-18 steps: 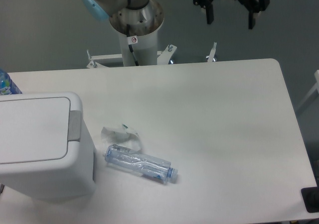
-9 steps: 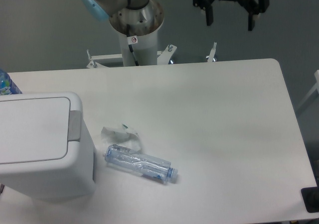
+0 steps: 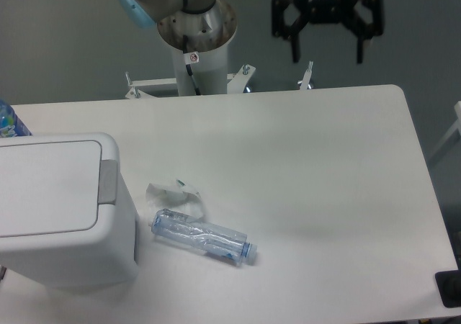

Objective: Open the trash can
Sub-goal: 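Move the open gripper down and toward the white trash can, then lower the gripper onto the trash can lid's edge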

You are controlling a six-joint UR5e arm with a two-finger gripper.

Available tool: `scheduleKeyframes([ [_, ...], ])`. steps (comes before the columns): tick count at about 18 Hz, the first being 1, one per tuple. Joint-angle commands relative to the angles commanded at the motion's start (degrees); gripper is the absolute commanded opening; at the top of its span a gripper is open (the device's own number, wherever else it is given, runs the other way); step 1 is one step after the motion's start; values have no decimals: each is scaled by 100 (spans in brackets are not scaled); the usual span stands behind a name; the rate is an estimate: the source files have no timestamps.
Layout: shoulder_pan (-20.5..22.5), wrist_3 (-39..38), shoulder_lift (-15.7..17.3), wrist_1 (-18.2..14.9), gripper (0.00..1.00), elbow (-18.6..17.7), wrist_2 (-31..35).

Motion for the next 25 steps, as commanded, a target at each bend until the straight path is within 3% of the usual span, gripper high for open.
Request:
scheduleKeyframes([
  [4,-449,-1205,-115,571,100,-211,-404],
  [7,-704,-1882,-237,598,100,-238,-502],
  [15,-1249,-2428,-537,616,100,-185,-616],
  [20,-1460,-2939,-730,1151,100,-194,-792],
  [25,-1715,-2965,-879,1187,100,-211,-792],
])
